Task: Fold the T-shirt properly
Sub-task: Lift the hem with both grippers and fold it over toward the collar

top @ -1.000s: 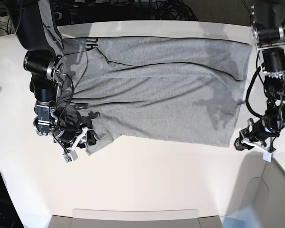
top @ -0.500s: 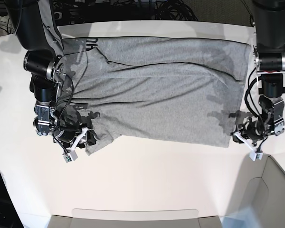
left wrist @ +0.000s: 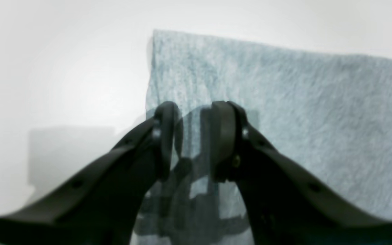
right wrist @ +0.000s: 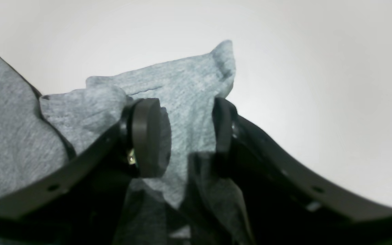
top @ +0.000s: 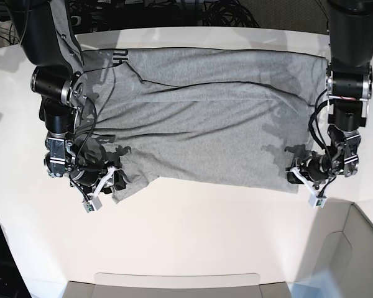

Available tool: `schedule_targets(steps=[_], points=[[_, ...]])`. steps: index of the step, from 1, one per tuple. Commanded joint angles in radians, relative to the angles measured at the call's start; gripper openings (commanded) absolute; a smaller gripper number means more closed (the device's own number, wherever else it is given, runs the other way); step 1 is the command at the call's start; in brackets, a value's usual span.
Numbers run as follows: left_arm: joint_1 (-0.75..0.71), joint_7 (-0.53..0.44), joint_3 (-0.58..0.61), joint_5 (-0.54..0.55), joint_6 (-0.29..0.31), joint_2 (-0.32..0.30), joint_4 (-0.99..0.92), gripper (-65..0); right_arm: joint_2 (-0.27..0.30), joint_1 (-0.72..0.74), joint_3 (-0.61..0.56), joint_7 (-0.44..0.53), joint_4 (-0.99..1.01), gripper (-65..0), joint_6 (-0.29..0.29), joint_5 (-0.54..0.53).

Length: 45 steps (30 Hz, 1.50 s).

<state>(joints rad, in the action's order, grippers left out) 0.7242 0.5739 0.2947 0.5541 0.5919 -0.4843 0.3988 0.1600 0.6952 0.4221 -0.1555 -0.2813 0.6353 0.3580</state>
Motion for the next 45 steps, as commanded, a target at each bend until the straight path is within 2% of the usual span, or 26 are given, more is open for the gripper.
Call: schedule_targets(steps=[1,5,7,10,13,16,18,21,24,27,31,35,37,40,42,45], points=[[0.036,-0.005,0.001,0.011,-0.002,-0.009,0.010,-44.3,0.002,0.001,-0.004,-0.080,0.006,-39.6,-0.010,0.055],[0.036,-0.048,0.004,0.011,-0.072,-0.009,0.001,-42.6,0.002,0.001,-0.004,-0.080,0.006,-39.6,-0.010,0.055],[0.038,-0.079,0.002,0.011,-0.100,-0.007,-0.062,-42.6,0.002,0.001,-0.004,-0.080,0.006,-39.6,-0.010,0.055],[0.068,-0.122,0.018,0.010,-0.099,0.020,-0.148,-42.6,0.002,0.001,-0.004,-0.080,0.006,-39.6,-0.010,0.055],[0.070,-0.137,0.090,0.010,-0.099,0.032,-0.183,-42.9,0.000,0.001,-0.004,-0.080,0.006,-39.6,-0.010,0.055],[0.068,-0.140,0.153,0.011,-0.099,0.069,-0.189,-47.4,-0.001,0.001,-0.006,-0.080,0.006,-40.8,-0.010,0.055],[0.068,-0.140,0.160,0.011,-0.100,0.075,-0.191,-53.1,-0.010,0.001,-0.006,-0.080,0.006,-44.7,-0.010,0.057],[0.068,-0.142,0.157,0.019,-0.103,0.077,-0.191,-65.0,-0.012,0.010,-0.006,-0.080,0.004,-55.3,-0.010,0.057],[0.068,-0.140,0.157,0.019,-0.100,0.074,-0.189,-65.0,-0.012,0.017,-0.002,-0.080,0.004,-65.0,-0.010,0.051],[0.070,-0.136,0.154,0.021,-0.097,0.072,-0.188,-65.0,-0.012,0.044,-0.002,-0.080,0.004,-65.0,-0.010,0.054],[0.068,-0.127,0.033,0.021,-0.095,0.071,-0.186,-65.0,-0.012,0.065,0.001,-0.080,0.003,-65.0,-0.010,0.048],[0.067,-0.078,-0.079,0.014,-0.091,0.069,-0.154,-65.0,-0.012,0.062,0.001,-0.080,-0.052,-65.0,-0.010,0.048],[0.058,-0.044,-0.108,0.013,-0.060,0.069,-0.110,-65.0,-0.013,0.056,0.001,-0.092,-0.098,-65.0,-0.010,0.048],[-0.008,0.010,-0.151,0.013,-0.048,0.068,-0.001,-65.0,-0.030,0.056,0.001,-0.172,-0.169,-65.0,-0.010,0.039],[-0.051,0.047,-0.188,0.013,-0.063,0.062,0.099,-65.0,-0.035,0.051,-0.001,-0.224,-0.237,-65.0,-0.002,0.003],[-0.124,0.105,-0.265,0.014,-0.099,0.045,0.263,-65.0,-0.035,0.030,-0.001,-0.309,-0.333,-65.0,0.063,-0.049]])
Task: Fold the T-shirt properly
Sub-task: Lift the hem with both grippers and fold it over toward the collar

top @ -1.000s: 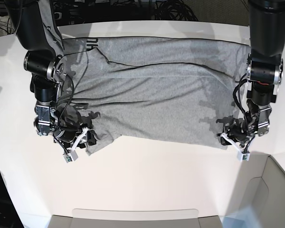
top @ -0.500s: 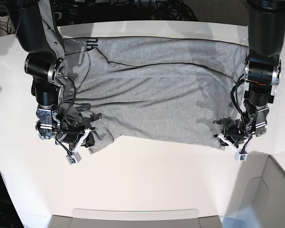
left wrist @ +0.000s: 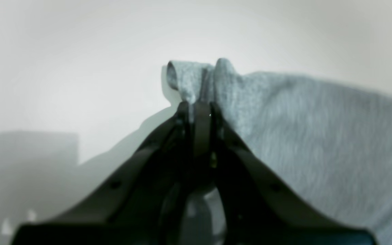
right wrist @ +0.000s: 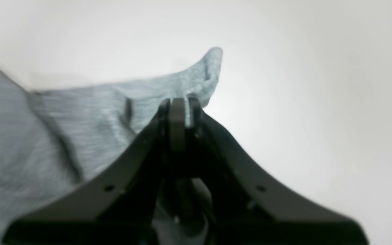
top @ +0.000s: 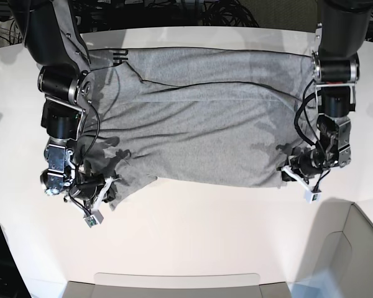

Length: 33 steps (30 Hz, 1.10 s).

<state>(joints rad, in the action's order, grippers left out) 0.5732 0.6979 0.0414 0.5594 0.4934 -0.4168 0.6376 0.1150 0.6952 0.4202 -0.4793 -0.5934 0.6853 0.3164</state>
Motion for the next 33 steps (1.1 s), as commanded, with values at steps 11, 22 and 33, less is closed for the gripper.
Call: schedule_targets(steps=[11,22,33], points=[[-0.161,0.216,-0.188,0.008,-0.049,-0.024,0.515,-65.0,-0.033,-0.113,-0.004,-0.177,-0.397,-65.0,0.013,-0.064],[-0.299,0.320,-0.298,0.012,-0.046,-0.041,0.736,-65.0,-0.053,-0.274,-0.004,-0.402,-0.822,-65.0,0.013,-0.064],[-0.482,0.392,-0.344,0.012,-0.043,-0.041,0.910,-65.0,-0.054,-0.480,-0.002,-0.551,-1.130,-65.0,0.013,-0.064]])
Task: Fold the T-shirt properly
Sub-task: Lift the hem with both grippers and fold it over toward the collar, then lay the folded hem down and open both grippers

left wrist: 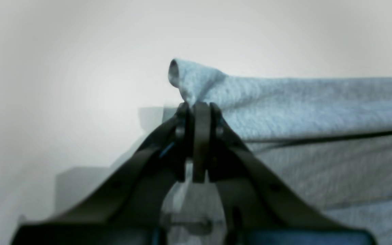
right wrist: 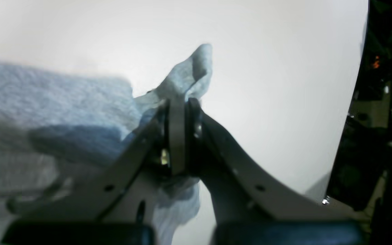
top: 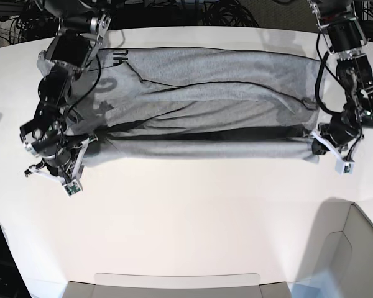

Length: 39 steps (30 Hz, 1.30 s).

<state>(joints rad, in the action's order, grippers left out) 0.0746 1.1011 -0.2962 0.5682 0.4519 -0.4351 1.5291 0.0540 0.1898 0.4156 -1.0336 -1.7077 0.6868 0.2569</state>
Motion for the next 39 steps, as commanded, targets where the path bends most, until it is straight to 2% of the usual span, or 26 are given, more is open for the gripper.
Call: schedule_targets(steps=[1,6,12,21,25,39], points=[[-0.005,-0.011,-0.007,0.003,-0.002,-0.023,0.037,-65.0,0.007,0.000,0.002,0.003,-0.041,-65.0,0.011,-0.005],[-0.094,-0.011,-0.016,0.003,-0.002,-0.023,0.109,-65.0,0.007,-0.091,0.004,0.003,-0.116,-65.0,0.011,-0.005],[-0.175,-0.009,-0.093,0.005,0.000,-0.023,0.173,-65.0,0.005,-0.175,0.006,0.003,-0.200,-65.0,0.011,-0.006],[-0.267,-0.009,-0.099,0.005,0.000,-0.023,0.219,-65.0,0.002,-0.283,0.006,-0.003,-0.328,-65.0,0.011,-0.006],[-0.296,-0.009,-0.100,0.005,0.002,-0.023,0.221,-65.0,-0.003,-0.309,0.007,-0.050,-0.345,-65.0,0.011,-0.006],[-0.390,-0.009,-0.100,0.002,0.002,-0.023,0.319,-65.0,-0.004,-0.450,0.007,-0.050,-0.345,-65.0,0.011,-0.006]])
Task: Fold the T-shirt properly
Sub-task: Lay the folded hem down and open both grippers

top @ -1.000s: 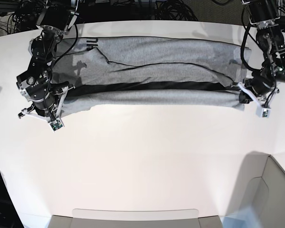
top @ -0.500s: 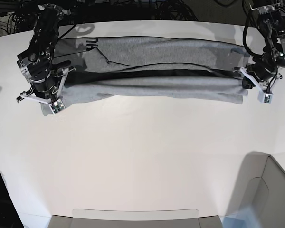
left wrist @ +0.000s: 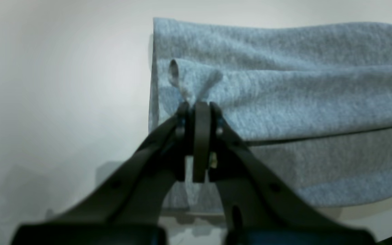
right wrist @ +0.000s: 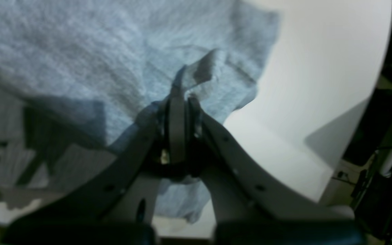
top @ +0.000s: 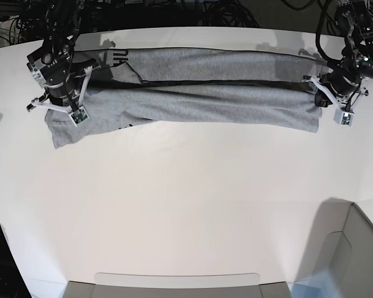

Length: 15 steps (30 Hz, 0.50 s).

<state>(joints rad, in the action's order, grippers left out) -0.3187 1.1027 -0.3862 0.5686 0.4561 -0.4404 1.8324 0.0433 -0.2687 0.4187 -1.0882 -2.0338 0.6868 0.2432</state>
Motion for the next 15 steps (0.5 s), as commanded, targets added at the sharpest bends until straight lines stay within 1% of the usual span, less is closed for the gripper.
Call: schedule_targets(steps=[1,13,15], points=[[0.002,-0.011,-0.010,0.000,-0.003,-0.018,0.014,-65.0,0.007,0.001,0.004,0.004,-0.018,-65.0,0.011,0.008],[-0.061,-0.022,-0.012,-0.002,-0.003,-0.016,0.002,-65.0,0.007,-0.082,0.004,0.004,-0.015,-65.0,0.011,0.008],[-0.059,-0.023,-0.010,-0.002,-0.003,-0.016,-0.021,-65.0,-0.004,-0.086,0.004,0.004,-0.012,-65.0,0.011,0.011]])
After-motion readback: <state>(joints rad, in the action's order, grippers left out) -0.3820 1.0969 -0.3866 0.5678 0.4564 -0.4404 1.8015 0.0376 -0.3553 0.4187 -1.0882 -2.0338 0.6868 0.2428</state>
